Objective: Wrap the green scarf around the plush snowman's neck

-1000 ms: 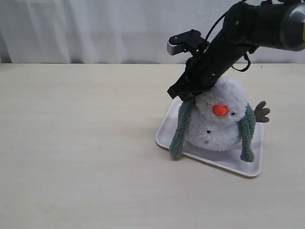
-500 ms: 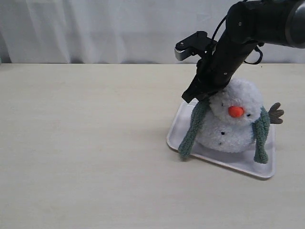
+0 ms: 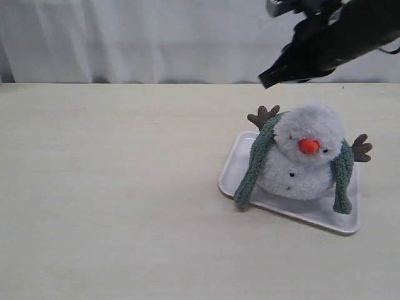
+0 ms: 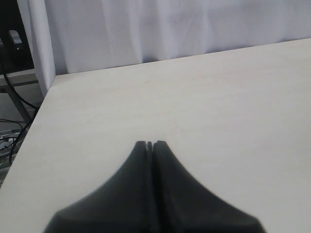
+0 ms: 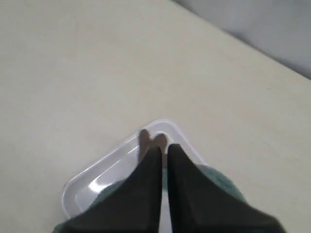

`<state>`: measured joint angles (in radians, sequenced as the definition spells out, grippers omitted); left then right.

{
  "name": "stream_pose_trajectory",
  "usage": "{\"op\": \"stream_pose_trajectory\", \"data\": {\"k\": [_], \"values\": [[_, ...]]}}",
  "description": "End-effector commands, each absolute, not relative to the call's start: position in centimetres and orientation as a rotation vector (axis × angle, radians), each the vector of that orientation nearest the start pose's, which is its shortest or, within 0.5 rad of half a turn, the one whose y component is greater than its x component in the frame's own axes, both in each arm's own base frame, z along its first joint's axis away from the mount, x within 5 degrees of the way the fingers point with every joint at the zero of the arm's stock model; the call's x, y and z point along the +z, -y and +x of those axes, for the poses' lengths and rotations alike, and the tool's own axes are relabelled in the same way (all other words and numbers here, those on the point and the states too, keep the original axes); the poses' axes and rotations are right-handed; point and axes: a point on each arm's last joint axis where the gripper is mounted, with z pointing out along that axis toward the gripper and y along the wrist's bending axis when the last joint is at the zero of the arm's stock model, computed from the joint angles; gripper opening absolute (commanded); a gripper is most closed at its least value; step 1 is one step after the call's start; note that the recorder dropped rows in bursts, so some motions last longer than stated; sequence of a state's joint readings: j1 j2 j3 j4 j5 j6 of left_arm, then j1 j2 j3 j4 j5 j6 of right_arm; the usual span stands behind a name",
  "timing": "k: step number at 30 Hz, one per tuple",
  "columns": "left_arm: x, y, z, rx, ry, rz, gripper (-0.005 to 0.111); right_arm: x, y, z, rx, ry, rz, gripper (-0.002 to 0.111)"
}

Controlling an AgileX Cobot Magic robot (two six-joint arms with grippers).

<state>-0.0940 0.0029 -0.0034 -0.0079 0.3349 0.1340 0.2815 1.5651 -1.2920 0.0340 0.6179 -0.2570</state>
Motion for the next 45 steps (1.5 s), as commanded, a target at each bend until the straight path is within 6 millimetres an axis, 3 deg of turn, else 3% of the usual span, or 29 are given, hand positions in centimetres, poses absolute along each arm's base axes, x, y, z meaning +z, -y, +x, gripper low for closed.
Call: {"op": "stream_pose_trajectory", "data": {"k": [1, 3, 7, 9, 10, 12, 18, 21, 24, 29, 39, 45], "values": [[18.4, 0.5, 5.4, 0.015, -1.796, 0.194, 0.0, 32.9, -3.2, 31.2, -0.012, -2.337, -0.162, 0.004], [18.4, 0.5, 5.4, 0.015, -1.796, 0.194, 0.0, 32.0, 0.6, 30.2, -0.073, -2.437, -0.022, 0.004], [18.4, 0.5, 5.4, 0.015, -1.796, 0.194, 0.0, 29.2, 5.6, 28.7, -0.095, -2.544, 0.229, 0.004], [18.4, 0.5, 5.4, 0.015, -1.796, 0.194, 0.0, 27.1, 7.7, 28.1, -0.033, -2.544, 0.359, 0.004], [18.4, 0.5, 5.4, 0.015, -1.796, 0.194, 0.0, 24.9, 8.9, 27.6, 0.075, -2.543, 0.472, 0.004], [18.4, 0.5, 5.4, 0.015, -1.796, 0.194, 0.0, 22.3, 9.9, 27.9, 0.268, -2.556, 0.535, 0.004], [18.4, 0.5, 5.4, 0.015, -1.796, 0.194, 0.0, 13.8, 10.3, 29.8, 0.459, -2.665, 0.619, 0.023], [18.4, 0.5, 5.4, 0.015, -1.796, 0.194, 0.0, 11.8, 10.2, 30.9, 0.536, -2.606, 0.586, 0.033], [18.4, 0.5, 5.4, 0.015, -1.796, 0.194, 0.0, 10.0, 10.3, 31.5, 0.561, -2.587, 0.602, 0.035], [18.4, 0.5, 5.4, 0.015, -1.796, 0.194, 0.0, 9.4, 9.7, 33.1, 0.749, -2.563, 0.529, 0.035], [18.4, 0.5, 5.4, 0.015, -1.798, 0.194, 0.0, 7.5, 9.6, 33.6, 0.796, -2.561, 0.485, 0.035], [18.4, 0.5, 5.4, 0.015, -1.798, 0.194, 0.0, 7.1, 6.9, 35.0, 0.774, -2.553, 0.256, 0.035]]}}
